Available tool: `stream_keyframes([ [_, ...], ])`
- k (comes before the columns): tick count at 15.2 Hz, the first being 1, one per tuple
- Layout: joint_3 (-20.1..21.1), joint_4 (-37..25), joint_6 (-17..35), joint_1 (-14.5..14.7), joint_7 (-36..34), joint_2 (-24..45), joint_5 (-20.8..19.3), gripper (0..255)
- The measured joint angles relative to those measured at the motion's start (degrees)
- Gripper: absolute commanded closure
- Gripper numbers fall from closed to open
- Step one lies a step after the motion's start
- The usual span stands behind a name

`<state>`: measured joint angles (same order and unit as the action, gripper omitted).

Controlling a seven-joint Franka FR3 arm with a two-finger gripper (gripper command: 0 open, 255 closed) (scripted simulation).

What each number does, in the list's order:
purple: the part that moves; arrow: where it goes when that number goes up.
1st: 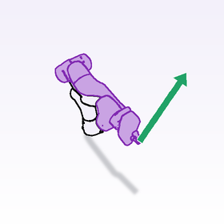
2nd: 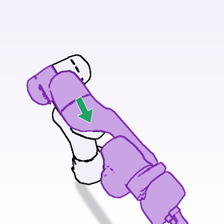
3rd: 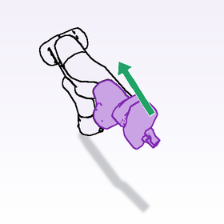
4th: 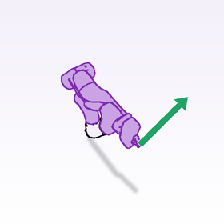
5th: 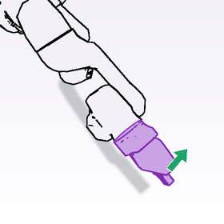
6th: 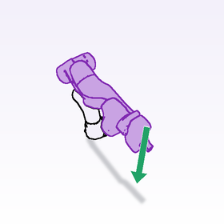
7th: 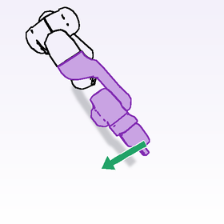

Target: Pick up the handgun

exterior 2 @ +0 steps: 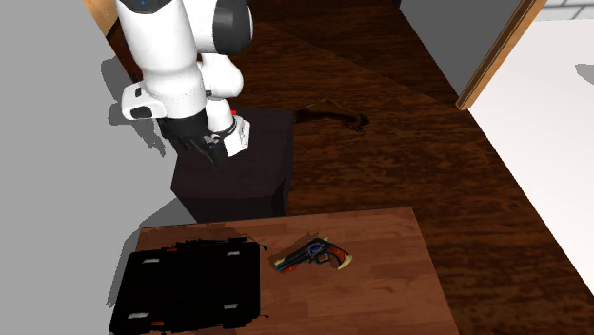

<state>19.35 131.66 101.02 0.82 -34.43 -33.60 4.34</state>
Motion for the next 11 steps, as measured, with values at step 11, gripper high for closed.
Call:
stream_keyframes([
  [11, 13.10, -8.48, 7.07, -1.26, -22.40, 19.96, 0.26, 0],
])
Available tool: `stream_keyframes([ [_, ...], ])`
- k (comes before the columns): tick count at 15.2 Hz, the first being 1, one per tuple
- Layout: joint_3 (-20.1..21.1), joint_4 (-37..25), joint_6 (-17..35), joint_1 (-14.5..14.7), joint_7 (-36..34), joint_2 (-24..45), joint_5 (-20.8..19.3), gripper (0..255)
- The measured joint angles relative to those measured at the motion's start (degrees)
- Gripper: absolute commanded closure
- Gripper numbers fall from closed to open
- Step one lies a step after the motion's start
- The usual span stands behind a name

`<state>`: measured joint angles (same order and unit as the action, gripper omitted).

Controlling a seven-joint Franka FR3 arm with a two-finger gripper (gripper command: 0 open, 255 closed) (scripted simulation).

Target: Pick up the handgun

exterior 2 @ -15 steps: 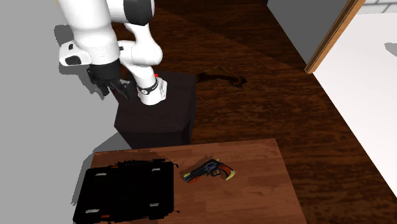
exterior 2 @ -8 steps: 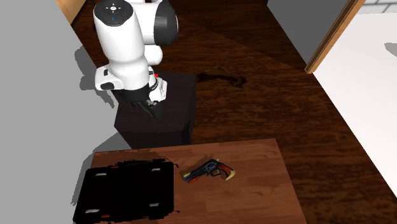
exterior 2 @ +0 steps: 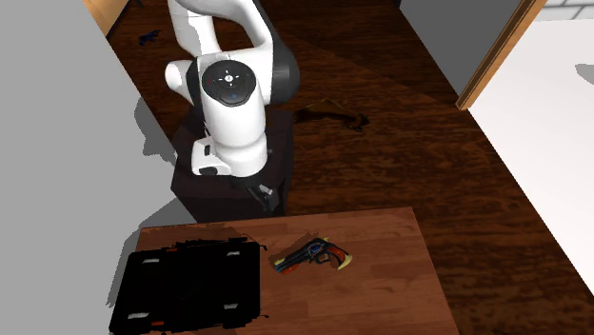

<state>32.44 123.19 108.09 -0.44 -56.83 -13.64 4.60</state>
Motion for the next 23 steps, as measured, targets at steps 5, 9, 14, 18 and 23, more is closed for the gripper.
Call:
stream_keyframes([
  [5, 4.40, -6.52, 2.54, 0.48, -11.49, 12.13, -4.22, 0],
  [9, 5.53, -13.92, 2.78, 2.64, -20.16, 22.71, -9.06, 0],
  [14, 4.31, -24.83, 2.43, 8.37, -29.85, 36.32, -14.69, 0],
  [18, 3.32, -27.64, 3.17, 10.34, -32.28, 40.63, -16.28, 0],
  [23, 2.72, -26.07, 6.16, 10.77, -32.92, 42.29, -17.28, 0],
])
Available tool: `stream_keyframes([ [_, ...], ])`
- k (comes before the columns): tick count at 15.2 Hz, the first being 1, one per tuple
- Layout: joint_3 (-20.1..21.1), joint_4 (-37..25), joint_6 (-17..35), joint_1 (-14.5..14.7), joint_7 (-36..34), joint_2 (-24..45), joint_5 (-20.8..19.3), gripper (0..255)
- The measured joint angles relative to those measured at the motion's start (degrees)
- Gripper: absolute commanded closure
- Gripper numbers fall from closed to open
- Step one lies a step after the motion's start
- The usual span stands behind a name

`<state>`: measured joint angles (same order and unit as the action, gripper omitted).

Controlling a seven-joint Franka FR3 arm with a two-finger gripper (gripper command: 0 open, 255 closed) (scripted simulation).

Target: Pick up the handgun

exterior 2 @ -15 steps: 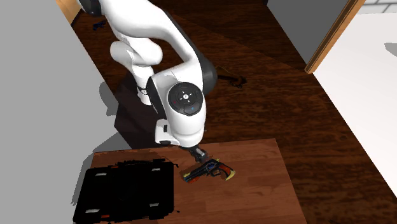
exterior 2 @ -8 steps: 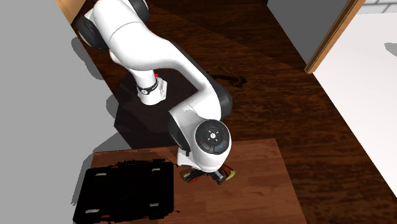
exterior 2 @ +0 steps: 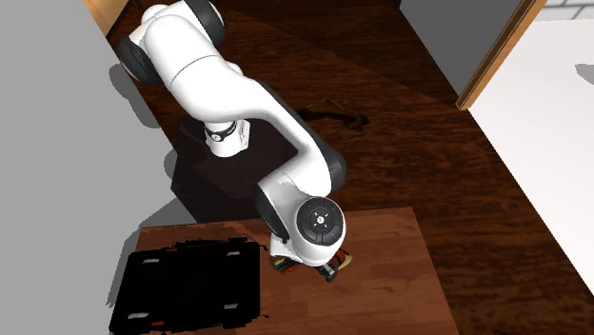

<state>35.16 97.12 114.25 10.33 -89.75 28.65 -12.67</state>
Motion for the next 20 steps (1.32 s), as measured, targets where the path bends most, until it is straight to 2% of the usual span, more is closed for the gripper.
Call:
stream_keyframes([
  [1, -0.05, 0.10, 0.20, 0.02, -0.02, 0.13, -0.07, 255],
  [11, -0.12, 0.18, 0.42, 0.01, -0.01, 0.26, -0.16, 255],
  [20, 0.83, -2.74, -4.61, -0.48, 0.74, -2.23, 1.42, 255],
])
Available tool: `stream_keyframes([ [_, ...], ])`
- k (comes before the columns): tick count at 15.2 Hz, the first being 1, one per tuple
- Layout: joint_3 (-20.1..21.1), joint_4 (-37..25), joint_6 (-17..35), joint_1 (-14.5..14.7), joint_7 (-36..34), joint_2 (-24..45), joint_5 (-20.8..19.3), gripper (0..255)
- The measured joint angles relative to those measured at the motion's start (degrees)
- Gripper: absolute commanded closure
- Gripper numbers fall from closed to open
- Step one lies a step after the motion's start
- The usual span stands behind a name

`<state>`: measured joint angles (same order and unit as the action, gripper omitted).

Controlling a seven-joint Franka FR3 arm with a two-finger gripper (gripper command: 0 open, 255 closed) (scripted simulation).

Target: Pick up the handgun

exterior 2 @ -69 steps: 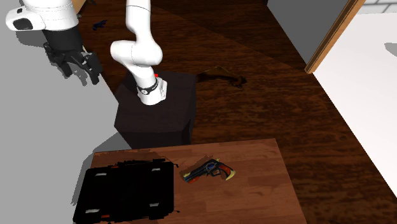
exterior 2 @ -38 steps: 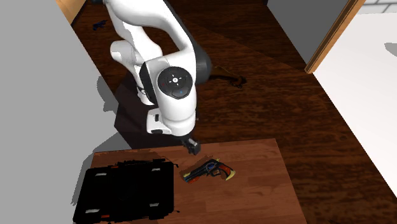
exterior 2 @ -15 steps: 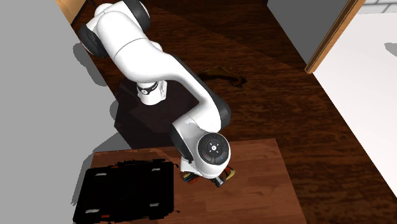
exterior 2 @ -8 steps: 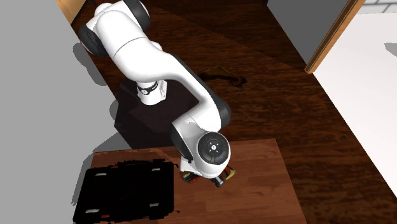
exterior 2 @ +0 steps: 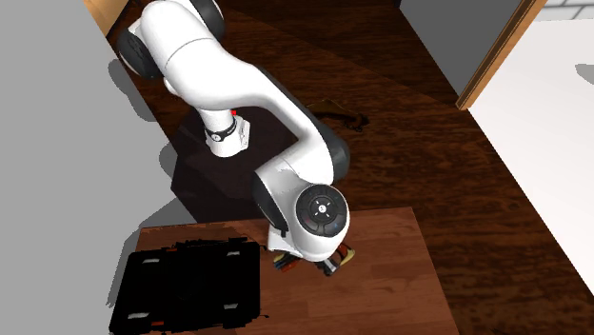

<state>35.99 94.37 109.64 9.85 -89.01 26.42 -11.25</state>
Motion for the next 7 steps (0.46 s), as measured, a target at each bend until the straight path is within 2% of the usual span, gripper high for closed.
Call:
stream_keyframes([
  [7, 0.55, -3.16, -4.32, -0.07, 0.38, -1.42, 0.95, 255],
])
